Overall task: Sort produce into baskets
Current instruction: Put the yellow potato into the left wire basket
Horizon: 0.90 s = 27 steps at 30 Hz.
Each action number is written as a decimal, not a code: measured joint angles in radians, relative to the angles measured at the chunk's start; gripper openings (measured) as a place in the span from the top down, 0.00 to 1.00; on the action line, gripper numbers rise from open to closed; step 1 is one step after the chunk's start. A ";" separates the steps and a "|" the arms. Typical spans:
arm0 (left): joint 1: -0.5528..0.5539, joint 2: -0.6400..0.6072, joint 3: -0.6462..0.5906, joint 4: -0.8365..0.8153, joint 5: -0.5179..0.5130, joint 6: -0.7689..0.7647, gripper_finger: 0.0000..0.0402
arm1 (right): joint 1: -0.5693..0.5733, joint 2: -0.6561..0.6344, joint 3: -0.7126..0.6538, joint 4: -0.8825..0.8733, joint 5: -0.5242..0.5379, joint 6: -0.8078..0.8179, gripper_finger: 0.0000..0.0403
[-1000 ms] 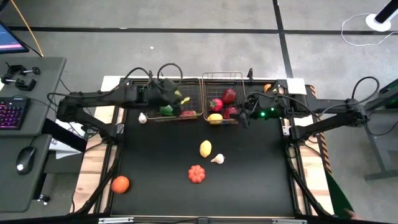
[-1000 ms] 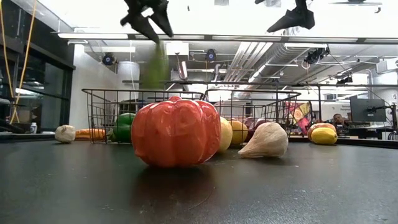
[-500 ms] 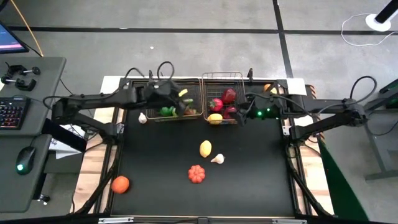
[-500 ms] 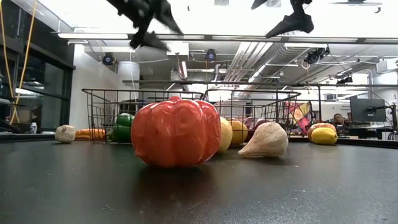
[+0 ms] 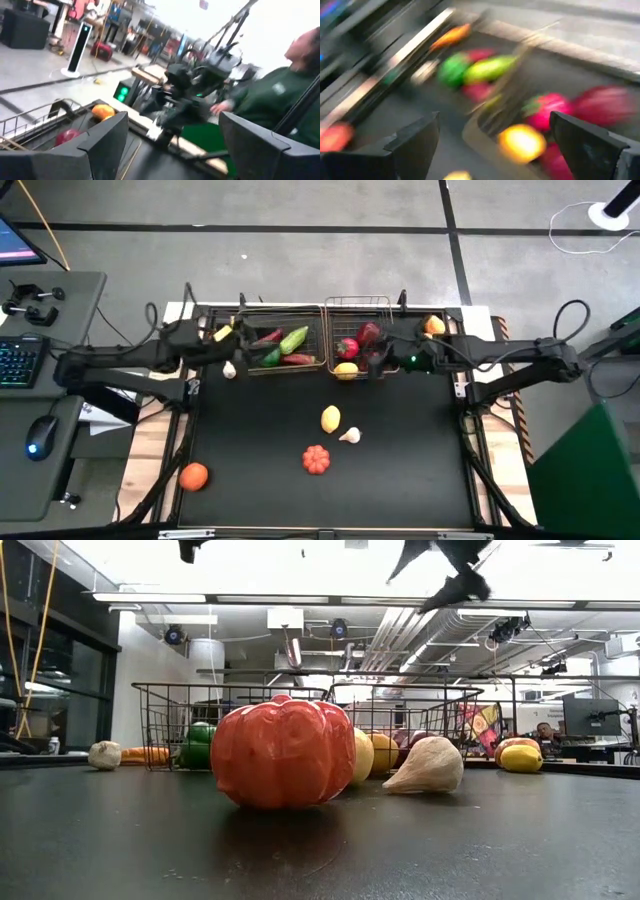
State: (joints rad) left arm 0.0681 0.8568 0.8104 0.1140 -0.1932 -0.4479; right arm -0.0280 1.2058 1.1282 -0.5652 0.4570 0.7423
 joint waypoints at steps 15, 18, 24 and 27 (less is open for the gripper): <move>0.088 -0.040 -0.047 0.089 -0.132 -0.027 0.26 | -0.656 0.030 -0.179 -0.311 0.084 0.296 0.09; 0.138 -0.029 -0.029 0.125 -0.116 -0.055 0.26 | -0.771 0.061 -0.235 -0.188 -0.004 0.232 0.09; 0.232 -0.030 0.016 0.125 -0.081 -0.043 0.26 | -0.880 0.145 -0.248 -0.125 0.041 0.217 0.09; 0.290 -0.029 0.029 0.124 -0.078 -0.038 0.26 | -0.878 0.197 -0.226 -0.142 0.098 0.246 0.09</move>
State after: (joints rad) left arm 0.3585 0.8278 0.8390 0.2382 -0.2716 -0.4864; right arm -0.9064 1.4027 0.9020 -0.7075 0.5549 0.9888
